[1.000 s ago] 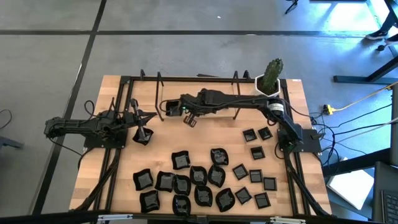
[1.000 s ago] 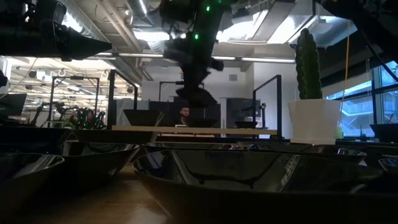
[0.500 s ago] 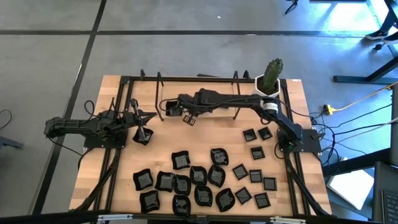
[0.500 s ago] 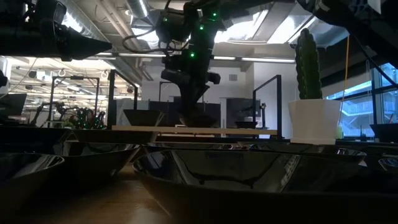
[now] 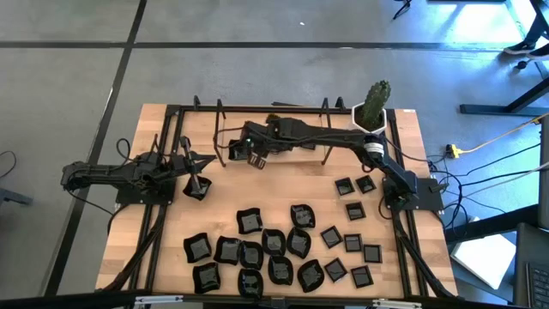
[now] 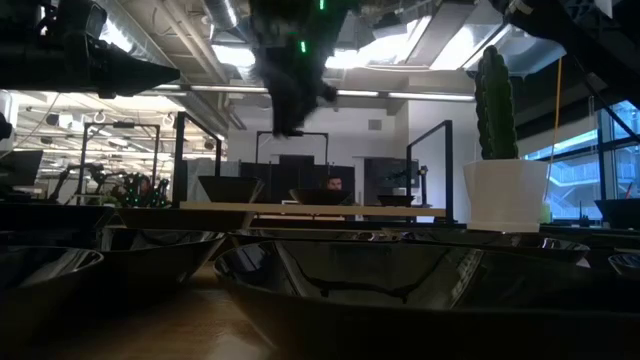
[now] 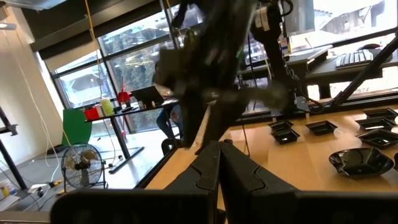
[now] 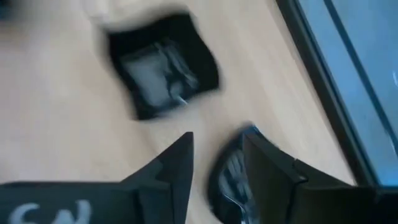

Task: Pick & Place Mini shaped plates
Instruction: Stack the black square plate on top of the black square plate on the shelf

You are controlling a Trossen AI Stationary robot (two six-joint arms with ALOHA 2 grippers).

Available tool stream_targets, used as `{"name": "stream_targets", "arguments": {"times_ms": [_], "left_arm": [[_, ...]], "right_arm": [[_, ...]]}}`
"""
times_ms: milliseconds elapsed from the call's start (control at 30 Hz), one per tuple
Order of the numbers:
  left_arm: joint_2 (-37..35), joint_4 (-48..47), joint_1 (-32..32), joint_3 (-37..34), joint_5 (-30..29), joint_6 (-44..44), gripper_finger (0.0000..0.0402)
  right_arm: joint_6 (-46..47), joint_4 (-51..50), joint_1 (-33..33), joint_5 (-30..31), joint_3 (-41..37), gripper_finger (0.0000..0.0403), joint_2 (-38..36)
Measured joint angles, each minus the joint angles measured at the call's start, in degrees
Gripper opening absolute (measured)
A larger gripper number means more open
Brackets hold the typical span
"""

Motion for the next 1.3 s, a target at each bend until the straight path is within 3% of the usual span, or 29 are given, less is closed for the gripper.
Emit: {"name": "stream_targets", "arguments": {"times_ms": [133,333,400,467,633,767,967,1133,1300], "left_arm": [[0.01,0.0,0.0,0.0,0.0,1.22,0.0007],[0.0,0.0,0.0,0.0,0.0,0.92,0.0004],[0.0,0.0,0.0,0.0,0.0,0.58,0.0006],[0.02,-0.02,0.0,0.0,-0.02,0.6,0.0008],[0.0,0.02,-0.01,0.0,-0.01,0.85,0.0005],[0.0,0.0,-0.01,-0.01,-0.15,0.89,0.0002],[0.02,0.0,-0.02,0.0,-0.15,0.93,0.0008],[0.02,0.0,-0.02,-0.02,-0.15,1.27,0.0005],[0.0,0.24,-0.02,-0.02,-0.17,1.69,0.0005]], "right_arm": [[-11.65,10.47,7.11,-5.0,-0.65,0.011,-5.02],[-23.61,24.3,15.73,0.24,-7.13,0.0022,-14.41],[-26.29,26.52,17.08,-4.35,-11.33,0.0008,-17.92],[-28.02,28.92,18.35,-9.33,-17.66,0.001,-21.72],[-29.41,40.06,20.09,-12.34,-41.09,0.0004,-31.11],[-29.65,54.78,19.72,-19.42,-61.28,0.0008,-39.49],[-28.57,82.1,20.16,-19.87,-87.72,0.0009,-46.53],[-28.92,92.62,20.53,-18.34,-98.46,0.0009,-49.39],[-28.94,93.26,20.47,-15.19,-99.82,0.0009,-52.72]]}}
